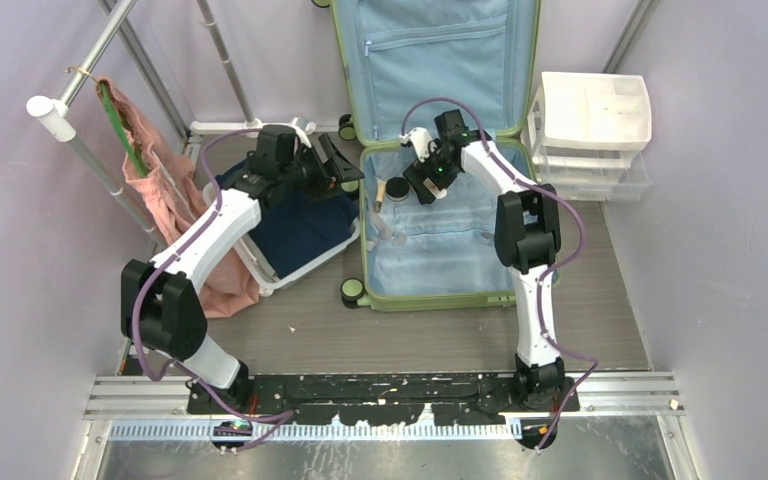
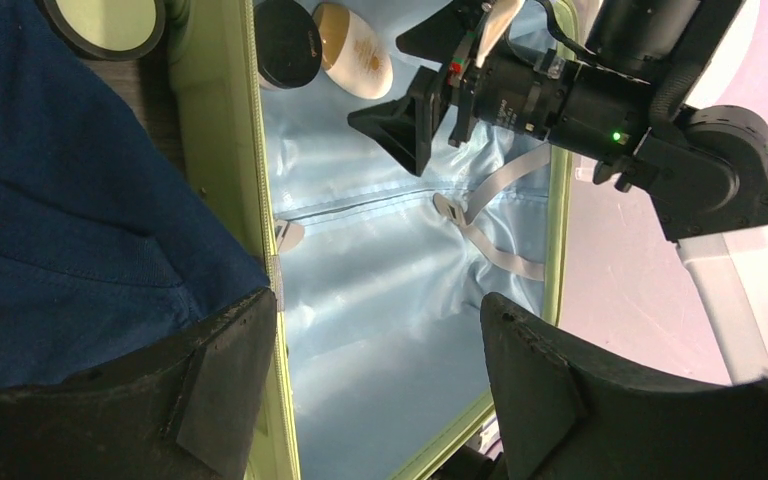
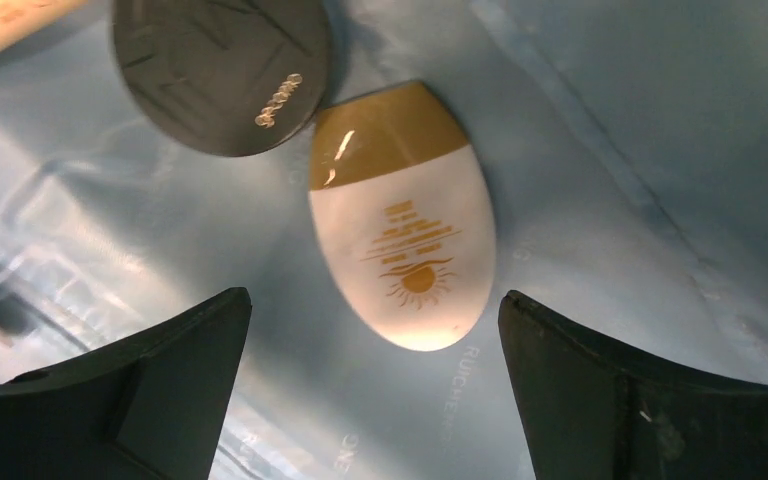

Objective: Open, take out, and arrange the luggage
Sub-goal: Pick up the personal item from the luggage.

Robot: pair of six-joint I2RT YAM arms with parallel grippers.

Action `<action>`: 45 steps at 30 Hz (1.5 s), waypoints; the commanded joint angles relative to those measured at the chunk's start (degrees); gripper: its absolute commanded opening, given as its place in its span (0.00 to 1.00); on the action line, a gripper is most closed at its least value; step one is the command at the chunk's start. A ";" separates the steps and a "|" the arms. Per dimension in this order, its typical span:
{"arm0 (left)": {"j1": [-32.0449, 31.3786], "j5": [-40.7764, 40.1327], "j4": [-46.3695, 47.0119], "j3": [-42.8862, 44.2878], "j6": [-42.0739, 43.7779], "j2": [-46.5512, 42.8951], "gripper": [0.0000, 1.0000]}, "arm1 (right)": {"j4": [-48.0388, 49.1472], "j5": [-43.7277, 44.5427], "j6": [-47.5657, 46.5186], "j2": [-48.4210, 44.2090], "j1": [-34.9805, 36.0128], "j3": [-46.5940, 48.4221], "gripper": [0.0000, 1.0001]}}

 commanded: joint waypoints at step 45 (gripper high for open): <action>-0.03 0.40 5.56 -1.91 0.79 -2.72 0.75 | 7.06 5.13 8.35 4.55 4.03 -0.02 0.85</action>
